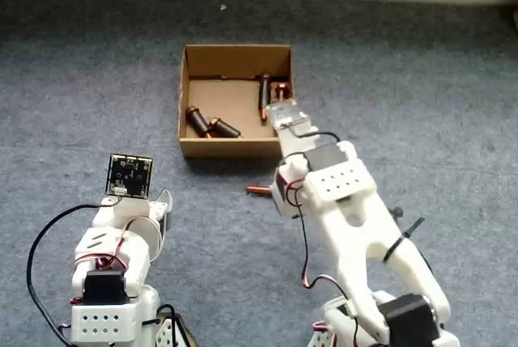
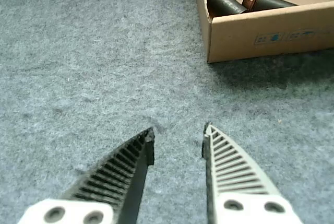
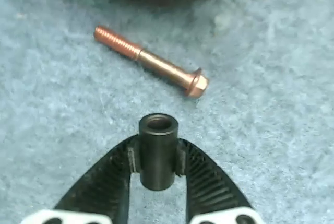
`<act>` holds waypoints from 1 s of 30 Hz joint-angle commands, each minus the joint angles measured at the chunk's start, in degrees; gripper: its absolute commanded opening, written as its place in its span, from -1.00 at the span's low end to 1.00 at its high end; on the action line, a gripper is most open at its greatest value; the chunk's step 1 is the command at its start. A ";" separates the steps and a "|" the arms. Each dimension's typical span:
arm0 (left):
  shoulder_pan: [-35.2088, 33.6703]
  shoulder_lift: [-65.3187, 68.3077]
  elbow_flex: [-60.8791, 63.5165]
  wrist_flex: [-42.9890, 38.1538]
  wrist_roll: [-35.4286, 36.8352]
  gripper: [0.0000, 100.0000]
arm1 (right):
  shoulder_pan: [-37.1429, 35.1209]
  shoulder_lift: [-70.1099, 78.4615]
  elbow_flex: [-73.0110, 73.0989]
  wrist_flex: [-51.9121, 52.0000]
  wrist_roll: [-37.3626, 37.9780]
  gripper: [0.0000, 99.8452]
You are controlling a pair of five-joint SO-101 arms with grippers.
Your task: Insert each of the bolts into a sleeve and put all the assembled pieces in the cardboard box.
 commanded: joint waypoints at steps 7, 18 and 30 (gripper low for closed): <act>-0.57 -0.57 -0.13 -1.14 -4.66 -0.64 | 8.66 -15.52 8.84 -7.43 -9.93 -0.99; 5.49 0.13 -4.09 -0.97 -10.02 -0.64 | 23.69 -18.15 25.54 -32.84 -12.92 -0.99; 25.89 34.86 -37.49 6.33 -10.20 -0.56 | 30.46 -17.63 26.07 -39.52 -22.07 -0.99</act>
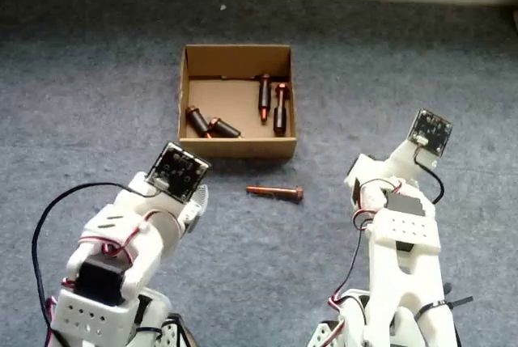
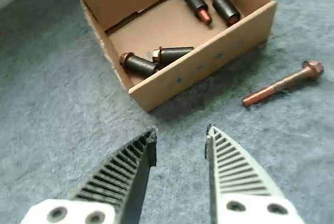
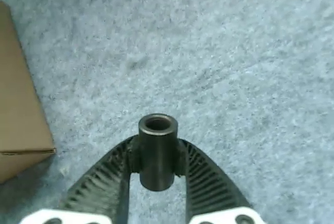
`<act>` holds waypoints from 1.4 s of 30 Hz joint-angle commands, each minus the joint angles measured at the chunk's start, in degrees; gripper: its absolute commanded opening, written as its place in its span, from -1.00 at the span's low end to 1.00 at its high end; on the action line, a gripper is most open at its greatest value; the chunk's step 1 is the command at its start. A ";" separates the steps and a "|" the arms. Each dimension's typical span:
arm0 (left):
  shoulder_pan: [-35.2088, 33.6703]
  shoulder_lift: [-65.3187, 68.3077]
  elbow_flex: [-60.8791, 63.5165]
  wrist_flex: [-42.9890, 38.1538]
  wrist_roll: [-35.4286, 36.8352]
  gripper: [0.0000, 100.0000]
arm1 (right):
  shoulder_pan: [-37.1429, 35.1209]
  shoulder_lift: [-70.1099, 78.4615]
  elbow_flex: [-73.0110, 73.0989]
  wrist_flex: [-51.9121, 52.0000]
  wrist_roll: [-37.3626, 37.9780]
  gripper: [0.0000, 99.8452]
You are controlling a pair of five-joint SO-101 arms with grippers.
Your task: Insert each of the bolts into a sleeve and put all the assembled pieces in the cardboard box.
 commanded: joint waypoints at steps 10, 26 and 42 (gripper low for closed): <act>18.77 55.69 -32.48 -0.88 -14.51 -0.50 | 5.67 -1.63 -0.22 -1.80 -1.32 -0.99; 22.29 88.40 -50.24 -9.14 -19.34 -0.58 | 5.23 -1.63 -0.22 -1.80 -1.23 -0.99; 23.34 105.54 -61.49 -9.05 -19.08 -0.73 | 5.58 -1.89 -0.22 -1.80 -1.23 -0.99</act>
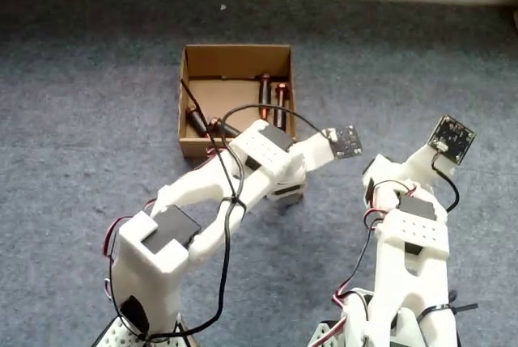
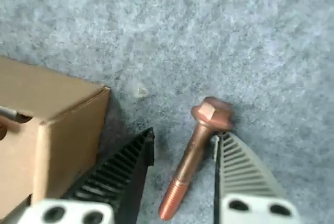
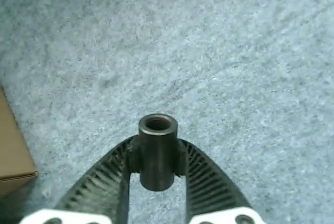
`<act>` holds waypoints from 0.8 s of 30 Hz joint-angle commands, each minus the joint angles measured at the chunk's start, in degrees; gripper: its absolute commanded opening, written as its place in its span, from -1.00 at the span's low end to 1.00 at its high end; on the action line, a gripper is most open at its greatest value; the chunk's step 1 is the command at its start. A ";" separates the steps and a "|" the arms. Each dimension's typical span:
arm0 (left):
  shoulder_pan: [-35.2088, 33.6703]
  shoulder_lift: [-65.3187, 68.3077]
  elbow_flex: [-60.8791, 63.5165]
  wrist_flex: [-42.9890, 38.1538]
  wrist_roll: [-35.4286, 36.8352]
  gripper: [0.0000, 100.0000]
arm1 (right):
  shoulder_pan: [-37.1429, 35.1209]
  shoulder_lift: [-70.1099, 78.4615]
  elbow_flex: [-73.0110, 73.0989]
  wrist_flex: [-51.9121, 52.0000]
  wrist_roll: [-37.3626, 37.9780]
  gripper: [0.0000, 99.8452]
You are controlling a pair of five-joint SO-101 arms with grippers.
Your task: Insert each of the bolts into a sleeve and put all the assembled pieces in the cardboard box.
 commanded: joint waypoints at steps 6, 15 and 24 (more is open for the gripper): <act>2.68 -0.04 -2.07 2.29 -0.09 -0.88 | 0.48 -1.89 -0.40 -1.27 -0.62 -0.99; 2.24 -15.43 -1.63 14.59 3.96 -0.99 | 0.48 -1.71 -0.40 -1.27 -0.62 -0.99; 2.15 -46.73 18.33 14.33 7.65 -0.99 | 0.48 -1.45 -0.31 -1.27 -0.62 -0.99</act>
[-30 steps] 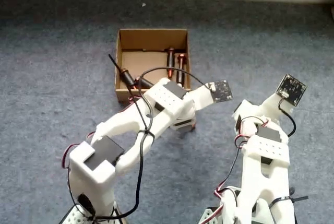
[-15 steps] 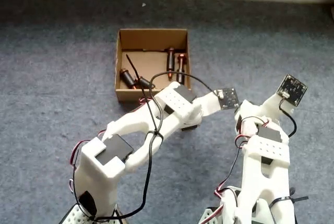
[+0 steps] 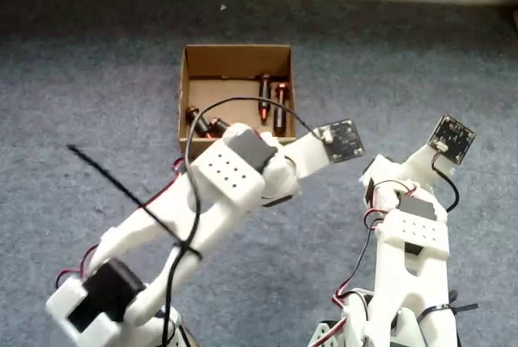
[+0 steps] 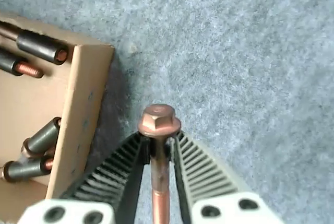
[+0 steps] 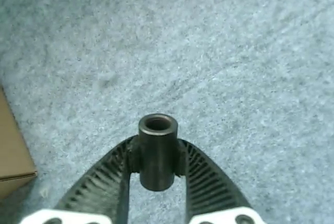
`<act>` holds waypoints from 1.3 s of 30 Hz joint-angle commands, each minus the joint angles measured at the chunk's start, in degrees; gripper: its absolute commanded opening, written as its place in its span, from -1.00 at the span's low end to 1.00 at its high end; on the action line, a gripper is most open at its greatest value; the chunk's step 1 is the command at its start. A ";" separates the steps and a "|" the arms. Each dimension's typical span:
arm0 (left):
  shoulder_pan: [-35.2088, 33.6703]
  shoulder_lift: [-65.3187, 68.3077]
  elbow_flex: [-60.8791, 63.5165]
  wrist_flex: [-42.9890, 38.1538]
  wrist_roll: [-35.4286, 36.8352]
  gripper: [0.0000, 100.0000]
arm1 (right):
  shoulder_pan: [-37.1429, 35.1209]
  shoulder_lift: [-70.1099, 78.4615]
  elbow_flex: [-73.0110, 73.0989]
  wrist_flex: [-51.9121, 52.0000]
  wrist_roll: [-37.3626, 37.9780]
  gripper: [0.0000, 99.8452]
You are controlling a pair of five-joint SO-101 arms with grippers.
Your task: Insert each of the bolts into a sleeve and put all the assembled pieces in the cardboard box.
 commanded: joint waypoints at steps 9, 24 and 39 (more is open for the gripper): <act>-1.54 -49.63 31.87 -1.14 1.49 -0.99 | 0.04 -1.98 1.63 -1.27 -0.35 -0.99; -13.41 -94.99 58.33 -6.59 1.67 -0.99 | -6.81 -1.98 1.98 -1.10 -0.26 -0.99; -16.13 -96.75 61.05 -14.59 12.92 -0.99 | -19.30 -39.08 16.40 4.18 2.99 -0.99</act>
